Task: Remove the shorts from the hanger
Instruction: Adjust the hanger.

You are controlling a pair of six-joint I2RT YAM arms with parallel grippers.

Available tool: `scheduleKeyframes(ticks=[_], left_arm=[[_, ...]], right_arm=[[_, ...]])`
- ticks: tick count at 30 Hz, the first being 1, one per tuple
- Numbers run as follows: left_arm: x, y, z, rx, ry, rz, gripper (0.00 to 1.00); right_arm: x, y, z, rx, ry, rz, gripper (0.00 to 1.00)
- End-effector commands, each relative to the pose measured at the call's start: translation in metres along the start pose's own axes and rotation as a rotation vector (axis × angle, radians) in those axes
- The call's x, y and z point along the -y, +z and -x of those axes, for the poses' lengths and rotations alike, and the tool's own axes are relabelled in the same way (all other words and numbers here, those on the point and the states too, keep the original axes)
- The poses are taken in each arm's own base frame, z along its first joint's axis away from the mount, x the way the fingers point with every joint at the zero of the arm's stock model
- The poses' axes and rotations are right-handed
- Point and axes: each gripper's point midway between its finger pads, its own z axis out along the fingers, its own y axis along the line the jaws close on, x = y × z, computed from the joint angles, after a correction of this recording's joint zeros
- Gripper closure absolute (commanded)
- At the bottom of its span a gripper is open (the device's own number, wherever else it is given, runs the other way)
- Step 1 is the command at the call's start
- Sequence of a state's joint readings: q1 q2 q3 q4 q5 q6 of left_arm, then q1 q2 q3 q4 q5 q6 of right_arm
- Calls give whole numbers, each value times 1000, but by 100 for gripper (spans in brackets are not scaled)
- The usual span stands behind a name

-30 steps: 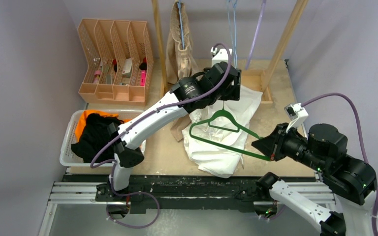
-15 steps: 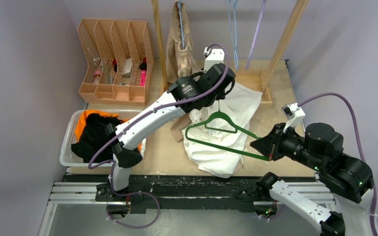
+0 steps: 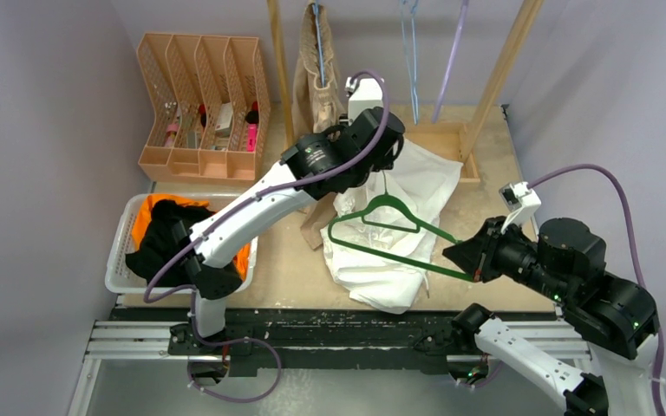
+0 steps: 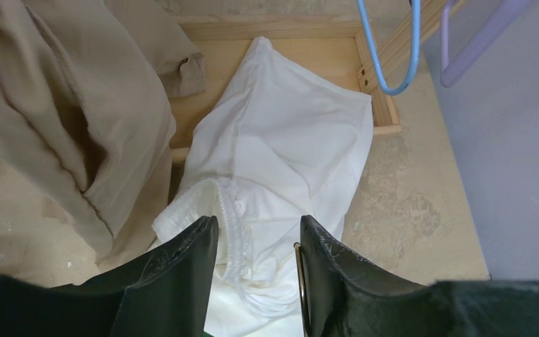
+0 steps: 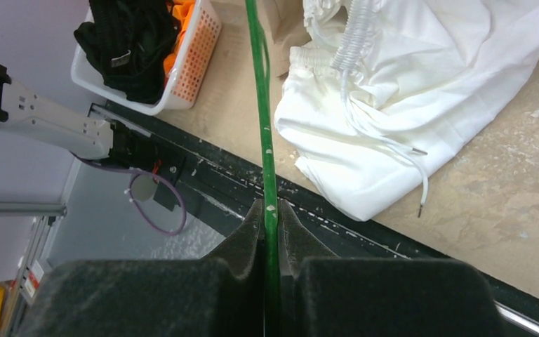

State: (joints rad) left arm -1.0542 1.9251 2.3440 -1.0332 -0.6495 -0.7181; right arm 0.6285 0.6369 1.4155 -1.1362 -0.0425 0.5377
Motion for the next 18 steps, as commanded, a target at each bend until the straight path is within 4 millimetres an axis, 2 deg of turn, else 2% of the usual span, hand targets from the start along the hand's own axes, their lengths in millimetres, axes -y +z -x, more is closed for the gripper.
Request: scheduleKeyframes(ticks=[1,4,7,11,18], left_arm=[[-21,-32,48,96,-52,-24,55],[-16,-18,31,15,-7,-40,58],[0,-9,14,-66,28,-101,62],[11,-3,8,-98,27,-146,69],[2,8,0,-139,27,-119,96]], right_arm=[[-6,1,23,79,-14,5,100],[-8,3,25,74,-19,7,100],[-8,4,24,65,-24,11,100],[-8,6,22,55,-25,14,100],[-7,4,23,54,-24,2,100]])
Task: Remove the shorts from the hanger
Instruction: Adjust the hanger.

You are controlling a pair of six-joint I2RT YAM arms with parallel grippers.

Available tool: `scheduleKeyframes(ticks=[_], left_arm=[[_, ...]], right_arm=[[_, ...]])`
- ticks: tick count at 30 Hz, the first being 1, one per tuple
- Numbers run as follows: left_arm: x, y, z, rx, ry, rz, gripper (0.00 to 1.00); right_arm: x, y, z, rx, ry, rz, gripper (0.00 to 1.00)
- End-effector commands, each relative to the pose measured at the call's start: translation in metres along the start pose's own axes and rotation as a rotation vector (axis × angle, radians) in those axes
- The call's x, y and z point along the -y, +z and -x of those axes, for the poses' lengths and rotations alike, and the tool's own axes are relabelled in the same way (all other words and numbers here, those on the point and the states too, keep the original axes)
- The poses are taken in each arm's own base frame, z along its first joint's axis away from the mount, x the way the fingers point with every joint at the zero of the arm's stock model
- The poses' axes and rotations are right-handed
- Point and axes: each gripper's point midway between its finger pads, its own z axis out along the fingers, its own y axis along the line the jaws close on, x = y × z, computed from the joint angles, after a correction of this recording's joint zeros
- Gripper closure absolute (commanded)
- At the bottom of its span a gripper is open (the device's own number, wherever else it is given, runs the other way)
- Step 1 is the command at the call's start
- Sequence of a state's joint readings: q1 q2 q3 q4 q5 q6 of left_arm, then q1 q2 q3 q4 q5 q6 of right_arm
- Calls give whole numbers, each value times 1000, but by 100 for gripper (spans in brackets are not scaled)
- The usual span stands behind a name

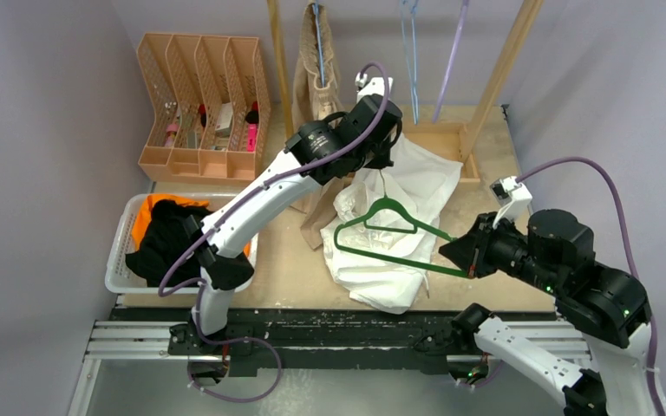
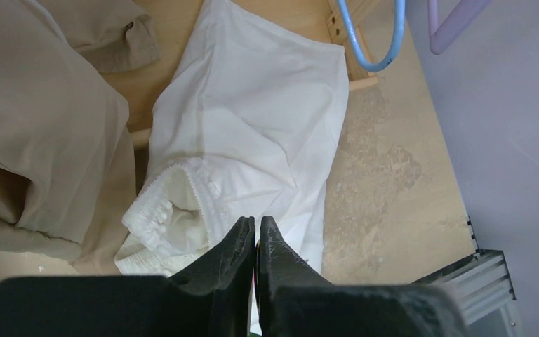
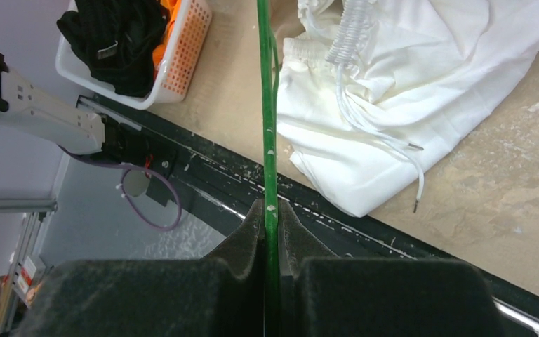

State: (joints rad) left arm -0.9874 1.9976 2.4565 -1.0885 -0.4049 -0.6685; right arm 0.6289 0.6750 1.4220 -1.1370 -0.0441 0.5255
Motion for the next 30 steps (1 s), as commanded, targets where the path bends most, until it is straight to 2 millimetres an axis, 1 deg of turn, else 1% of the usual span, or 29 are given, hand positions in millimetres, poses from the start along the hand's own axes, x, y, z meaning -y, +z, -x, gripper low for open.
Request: scheduleKeyframes(ticks=[1,4,8,12,14,16,19,22,27,30], left_arm=[[-12,-5,6,-10,1,20,100],[-22,2,-2,-29,-8,83,100],[-38,9,-7,-36,-37,175,100],[-42,18,-15,-71,-49,194,100],[-40,21,-20,-91,-47,178,100],[-39,21,-27,-119,-34,163,90],[-41,17,-29,-132,-17,163,78],[-42,13,-32,-166,-7,138,70],[-45,17,-46,-236,6,125,68],[-41,13,-40,-218,-12,109,65]], right_arm=[[-7,-4,22,83,-11,12,100],[-6,-3,26,90,-2,-2,100],[-1,-1,34,117,-12,-37,100],[-10,3,44,119,-60,-9,100],[-11,8,45,110,-76,-9,100],[-9,11,45,106,-88,-13,100],[-7,13,44,105,-96,-21,100],[-5,14,43,105,-97,-28,100],[-6,16,41,101,-100,-23,100],[-3,16,39,94,-102,-35,100]])
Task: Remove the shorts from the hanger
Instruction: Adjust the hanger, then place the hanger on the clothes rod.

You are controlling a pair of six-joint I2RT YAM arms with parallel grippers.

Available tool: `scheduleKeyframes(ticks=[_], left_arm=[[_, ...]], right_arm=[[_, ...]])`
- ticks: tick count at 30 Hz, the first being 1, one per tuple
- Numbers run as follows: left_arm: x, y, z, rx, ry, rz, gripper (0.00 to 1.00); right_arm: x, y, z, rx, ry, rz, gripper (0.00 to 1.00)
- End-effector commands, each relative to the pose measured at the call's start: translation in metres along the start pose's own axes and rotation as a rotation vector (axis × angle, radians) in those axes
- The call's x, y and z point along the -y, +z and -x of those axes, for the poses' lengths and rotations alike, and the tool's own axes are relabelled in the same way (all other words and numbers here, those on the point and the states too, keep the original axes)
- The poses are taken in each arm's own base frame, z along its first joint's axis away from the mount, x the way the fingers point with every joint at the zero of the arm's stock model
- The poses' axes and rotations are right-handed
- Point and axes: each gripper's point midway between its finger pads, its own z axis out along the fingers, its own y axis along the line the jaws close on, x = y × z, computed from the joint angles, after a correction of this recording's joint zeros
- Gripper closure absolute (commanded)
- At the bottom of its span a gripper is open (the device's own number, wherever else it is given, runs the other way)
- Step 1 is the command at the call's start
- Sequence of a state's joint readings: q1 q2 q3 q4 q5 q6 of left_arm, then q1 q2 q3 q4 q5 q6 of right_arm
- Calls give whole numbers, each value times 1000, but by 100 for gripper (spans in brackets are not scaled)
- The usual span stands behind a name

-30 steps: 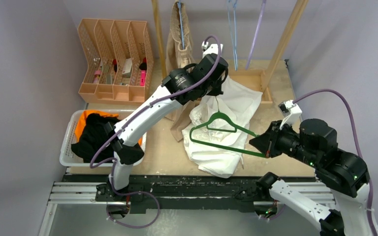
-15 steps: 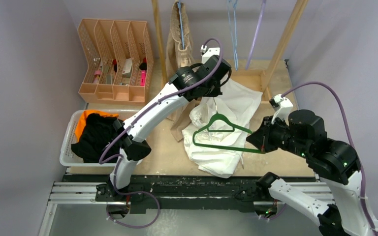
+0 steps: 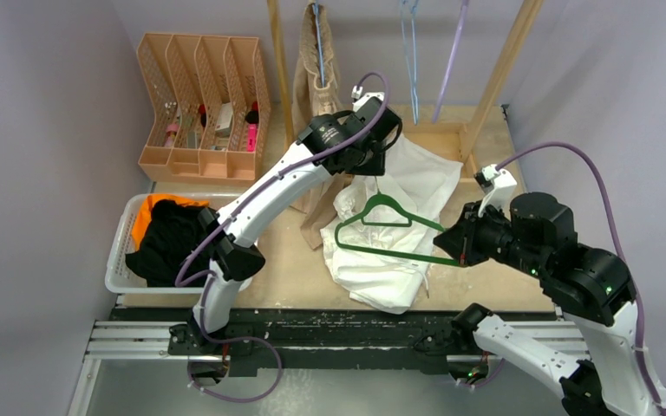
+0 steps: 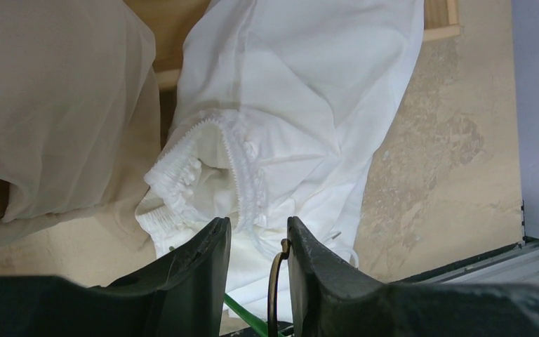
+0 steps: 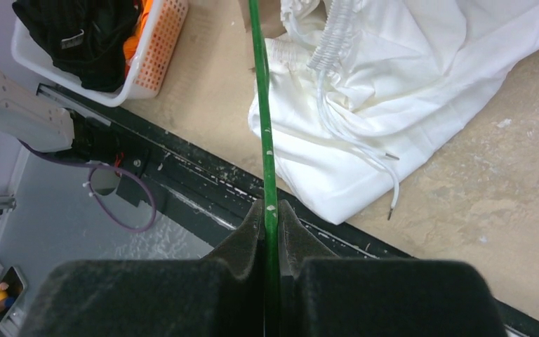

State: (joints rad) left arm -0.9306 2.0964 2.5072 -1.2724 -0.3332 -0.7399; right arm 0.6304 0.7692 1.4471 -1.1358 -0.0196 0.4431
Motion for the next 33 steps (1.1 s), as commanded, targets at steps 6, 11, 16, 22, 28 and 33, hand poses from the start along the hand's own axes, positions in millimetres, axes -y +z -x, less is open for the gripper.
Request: scheduleKeyframes(ticks=[6,11,16,22,28,33], left_arm=[[-1,-34,26,71,-33,-71,53],[20,-49,42,137,-87,-202,34],[19,-77,70,288,-172,-258,26],[4,-112,88,413,-222,-286,23],[-34,-149,94,579,-319,-286,21],[-81,-178,86,675,-403,-220,20]], right_arm=[[-4,-3,23,120,-17,20,100],[-3,2,16,101,-10,25,100],[-6,1,15,107,-8,42,100],[-12,-8,19,136,-5,82,100],[-21,-25,36,196,-1,109,100],[-23,-45,71,271,-13,62,100]])
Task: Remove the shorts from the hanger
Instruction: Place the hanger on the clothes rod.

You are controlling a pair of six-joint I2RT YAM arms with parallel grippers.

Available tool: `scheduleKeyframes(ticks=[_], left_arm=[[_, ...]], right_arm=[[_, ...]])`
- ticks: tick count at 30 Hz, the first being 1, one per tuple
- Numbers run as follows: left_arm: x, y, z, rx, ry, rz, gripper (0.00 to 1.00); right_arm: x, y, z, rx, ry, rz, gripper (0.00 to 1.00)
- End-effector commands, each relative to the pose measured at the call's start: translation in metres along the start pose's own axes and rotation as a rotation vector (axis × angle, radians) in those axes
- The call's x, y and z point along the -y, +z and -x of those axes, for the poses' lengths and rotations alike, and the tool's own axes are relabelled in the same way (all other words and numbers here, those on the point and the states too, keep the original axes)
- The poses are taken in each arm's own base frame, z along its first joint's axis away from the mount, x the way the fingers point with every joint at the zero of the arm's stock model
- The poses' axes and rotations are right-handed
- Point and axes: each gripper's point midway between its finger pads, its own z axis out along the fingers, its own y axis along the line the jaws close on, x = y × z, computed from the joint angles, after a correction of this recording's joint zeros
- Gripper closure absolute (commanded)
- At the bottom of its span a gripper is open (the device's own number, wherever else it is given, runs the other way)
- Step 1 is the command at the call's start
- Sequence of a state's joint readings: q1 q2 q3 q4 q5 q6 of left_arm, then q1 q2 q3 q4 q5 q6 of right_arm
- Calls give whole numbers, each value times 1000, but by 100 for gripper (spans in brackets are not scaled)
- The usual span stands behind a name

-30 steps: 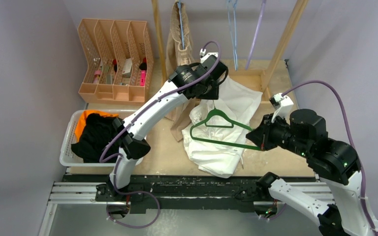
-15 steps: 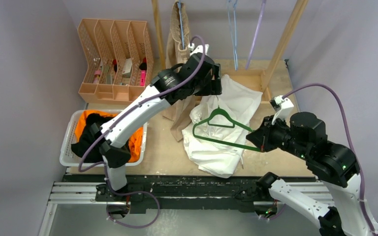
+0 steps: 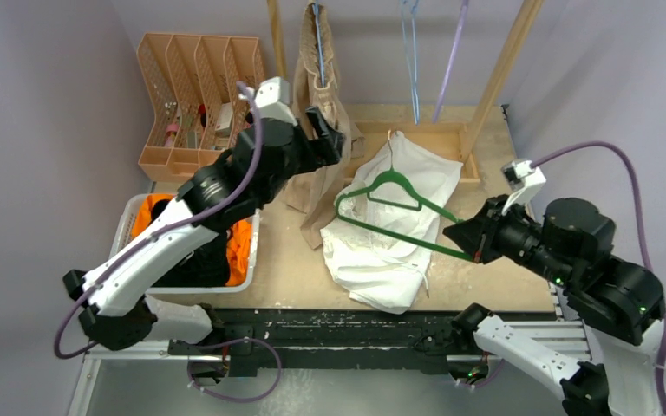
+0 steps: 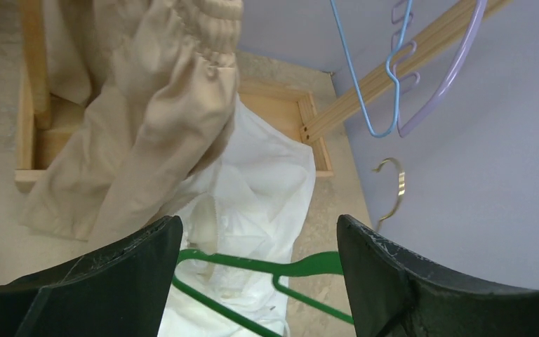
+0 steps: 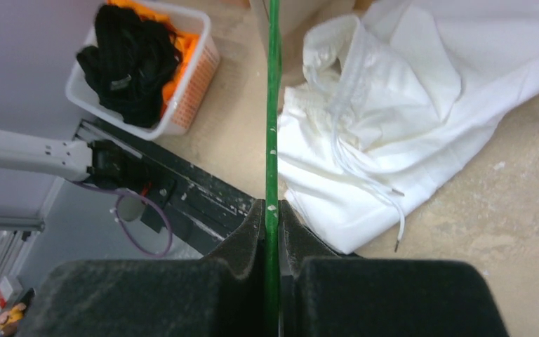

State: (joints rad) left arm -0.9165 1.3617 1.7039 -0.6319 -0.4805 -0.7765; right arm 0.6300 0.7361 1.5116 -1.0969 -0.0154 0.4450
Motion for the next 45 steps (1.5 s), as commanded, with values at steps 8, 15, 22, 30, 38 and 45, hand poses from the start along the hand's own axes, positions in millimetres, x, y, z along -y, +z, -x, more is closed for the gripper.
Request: scheduleKeyframes(ticks=[8,15,22,30,38,45], left_arm=[[-41,-51,42,181,-89,67,19],[-53,-53,27,149,-76,86,19],[-61,-49,5,96,-81,92,18],[-75,-46,-27,30,-102,96,18],[-72,-38,-42,-19,-107,83,18],[-67,-34,-48,-41,-112,68,18]], right_arm=[[0,5,87,122,-117,-151,100],[0,28,127,170,-158,-228,100],[-17,49,181,299,-204,-215,100],[-37,49,236,501,-214,-178,100],[-46,66,263,561,-234,-179,100],[-35,98,270,536,-264,-258,100]])
